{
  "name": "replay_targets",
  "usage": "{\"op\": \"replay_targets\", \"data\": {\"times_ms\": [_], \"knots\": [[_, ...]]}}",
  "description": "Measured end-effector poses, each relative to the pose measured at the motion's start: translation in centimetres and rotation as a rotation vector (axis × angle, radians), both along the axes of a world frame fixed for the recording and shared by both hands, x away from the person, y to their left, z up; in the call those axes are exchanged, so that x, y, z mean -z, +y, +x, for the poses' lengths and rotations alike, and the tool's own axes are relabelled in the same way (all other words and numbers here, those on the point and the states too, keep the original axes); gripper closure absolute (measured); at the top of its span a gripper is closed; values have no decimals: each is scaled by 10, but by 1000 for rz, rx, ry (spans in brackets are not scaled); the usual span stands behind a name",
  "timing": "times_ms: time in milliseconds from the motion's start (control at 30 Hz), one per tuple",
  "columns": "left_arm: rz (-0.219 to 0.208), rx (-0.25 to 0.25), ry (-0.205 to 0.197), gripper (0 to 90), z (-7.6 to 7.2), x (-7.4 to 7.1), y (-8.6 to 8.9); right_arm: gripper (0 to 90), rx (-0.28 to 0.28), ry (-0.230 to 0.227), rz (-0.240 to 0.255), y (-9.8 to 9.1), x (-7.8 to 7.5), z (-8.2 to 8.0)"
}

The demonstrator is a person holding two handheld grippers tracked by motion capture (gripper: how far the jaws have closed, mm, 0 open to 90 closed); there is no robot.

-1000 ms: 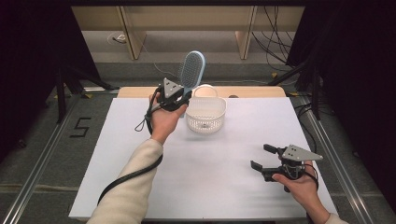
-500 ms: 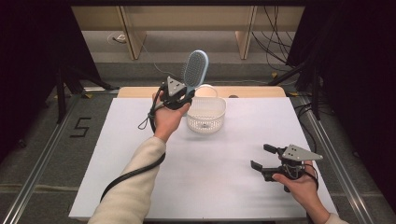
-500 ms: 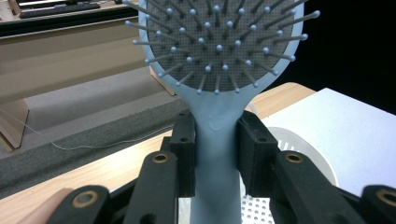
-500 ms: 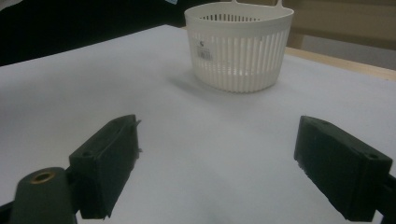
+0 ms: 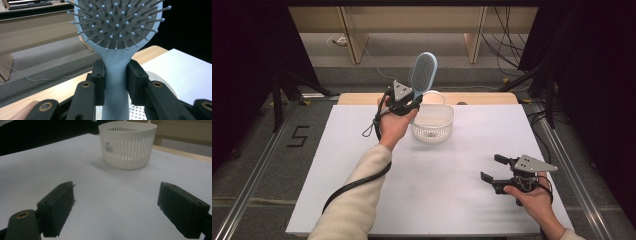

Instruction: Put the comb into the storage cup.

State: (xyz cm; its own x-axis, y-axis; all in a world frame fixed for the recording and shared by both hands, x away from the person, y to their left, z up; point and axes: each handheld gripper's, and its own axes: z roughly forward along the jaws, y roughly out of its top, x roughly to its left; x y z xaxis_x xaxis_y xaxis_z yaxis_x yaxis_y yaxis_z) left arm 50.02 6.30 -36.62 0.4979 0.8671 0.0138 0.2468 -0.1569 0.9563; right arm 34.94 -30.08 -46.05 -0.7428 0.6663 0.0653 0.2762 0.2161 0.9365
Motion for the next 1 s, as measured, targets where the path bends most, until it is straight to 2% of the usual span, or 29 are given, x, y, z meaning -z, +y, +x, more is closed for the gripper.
{"op": "replay_targets", "data": {"times_ms": [1000], "knots": [[1, 1, 15, 699, 12, 7, -11, 150, -2, 0, -1, 0, 0, 0]]}}
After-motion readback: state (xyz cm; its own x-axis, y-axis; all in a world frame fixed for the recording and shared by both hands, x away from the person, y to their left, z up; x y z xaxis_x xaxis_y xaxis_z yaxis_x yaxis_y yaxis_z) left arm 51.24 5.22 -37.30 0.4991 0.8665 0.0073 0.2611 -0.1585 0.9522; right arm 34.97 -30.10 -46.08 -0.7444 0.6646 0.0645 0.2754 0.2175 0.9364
